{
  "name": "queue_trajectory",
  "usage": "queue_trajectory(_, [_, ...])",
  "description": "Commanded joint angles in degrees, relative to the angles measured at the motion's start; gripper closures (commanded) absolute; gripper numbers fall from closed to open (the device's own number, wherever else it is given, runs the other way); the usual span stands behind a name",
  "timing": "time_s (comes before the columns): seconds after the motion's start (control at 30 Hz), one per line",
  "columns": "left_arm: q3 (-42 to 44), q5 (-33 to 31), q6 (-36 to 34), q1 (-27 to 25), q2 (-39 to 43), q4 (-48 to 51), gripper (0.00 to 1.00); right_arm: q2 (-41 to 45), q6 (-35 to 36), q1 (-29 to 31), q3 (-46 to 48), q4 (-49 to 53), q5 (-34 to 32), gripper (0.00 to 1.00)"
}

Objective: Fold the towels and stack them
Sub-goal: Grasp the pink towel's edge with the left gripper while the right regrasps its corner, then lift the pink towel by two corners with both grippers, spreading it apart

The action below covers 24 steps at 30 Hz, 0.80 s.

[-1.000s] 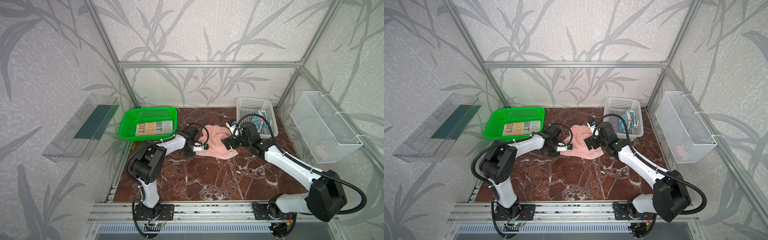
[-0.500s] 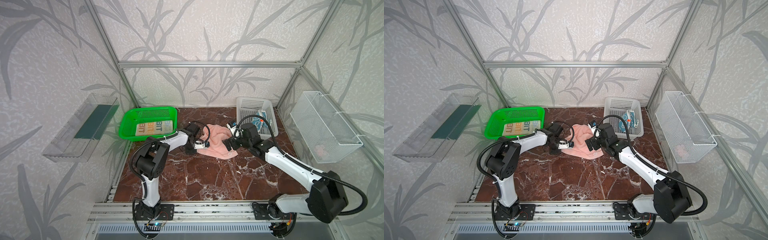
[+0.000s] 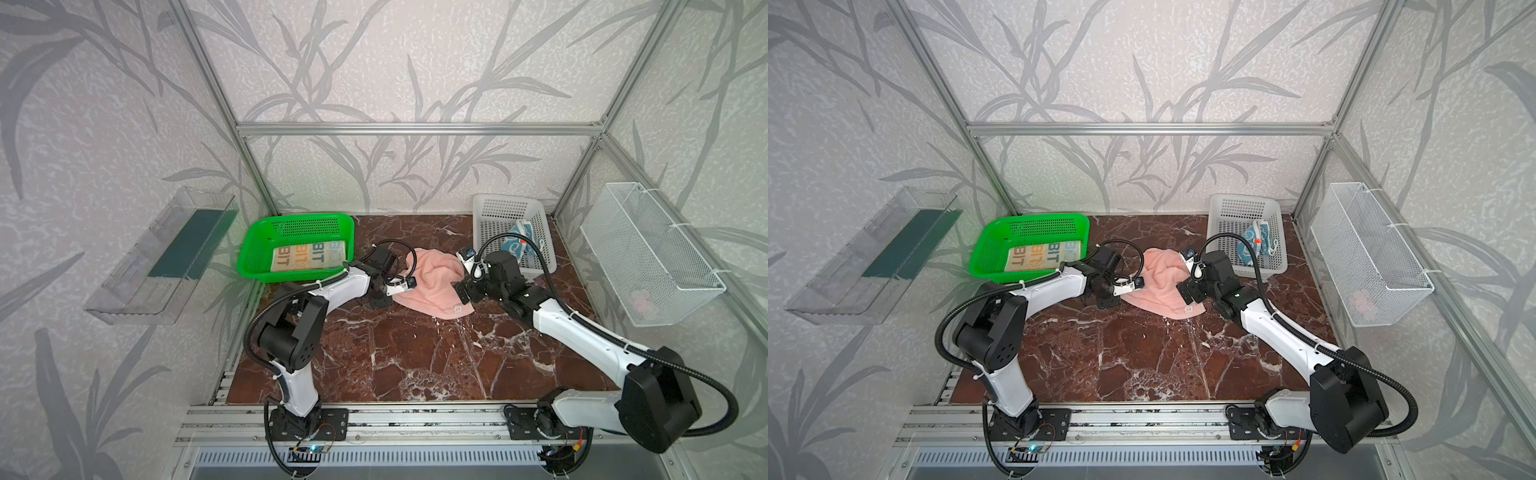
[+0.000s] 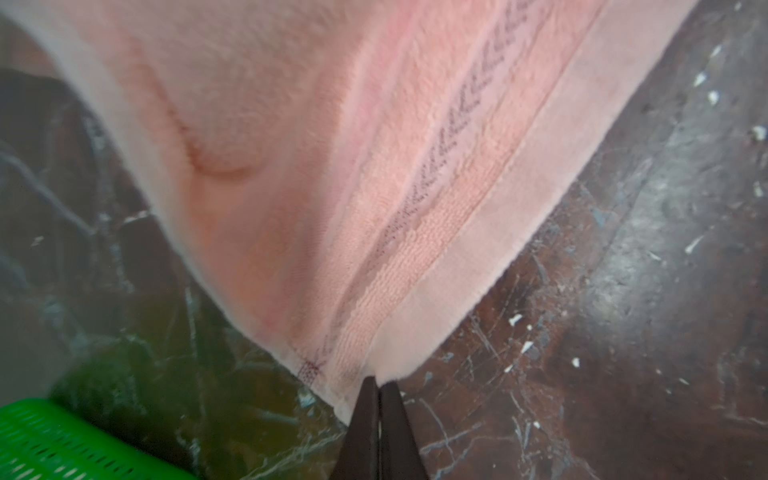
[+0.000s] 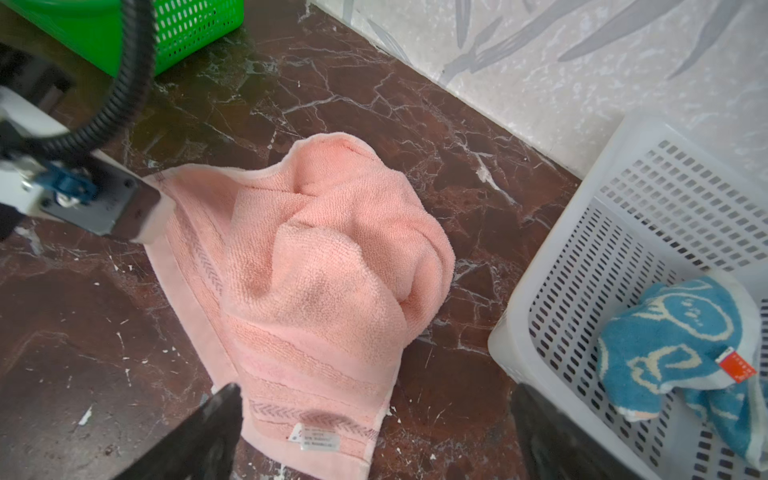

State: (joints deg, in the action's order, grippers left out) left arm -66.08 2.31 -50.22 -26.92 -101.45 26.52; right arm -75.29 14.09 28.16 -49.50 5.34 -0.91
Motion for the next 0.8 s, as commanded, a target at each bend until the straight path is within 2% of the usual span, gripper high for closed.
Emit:
queue_trajectory(0.0, [0.9,-3.1,4.8,0.4,4.2,-1.2,1.0,-1.3,9.5,-0.1,-0.7,0.5,-0.1,0.01])
queue_trajectory(0.1, [0.7,-4.3,9.0,0.4,5.4,1.3,1.0,-1.7,17.7,-0.1,0.7,1.3,3.1,0.03])
queue_trajectory(0.17, [0.4,-5.1,11.7,0.3,5.1,2.7,1.0,-1.4,25.0,-0.1,2.3,2.6,7.5,0.13])
queue_trajectory(0.37, [-4.3,-6.7,18.4,0.4,0.4,10.0,1.0,0.6,35.6,-0.1,7.4,4.9,13.0,0.14])
queue_trajectory(0.47, [-5.4,-7.9,19.5,0.3,-2.1,10.7,1.0,1.5,42.1,0.3,11.0,5.2,13.3,0.15])
queue_trajectory(0.57, [-5.7,-8.0,20.6,0.6,-3.2,9.8,1.0,0.7,44.2,0.4,11.6,4.6,10.5,0.16])
queue_trajectory(0.77, [-4.4,-3.4,21.7,0.8,-2.0,6.1,1.0,-4.7,46.3,0.5,7.8,9.9,8.3,0.18])
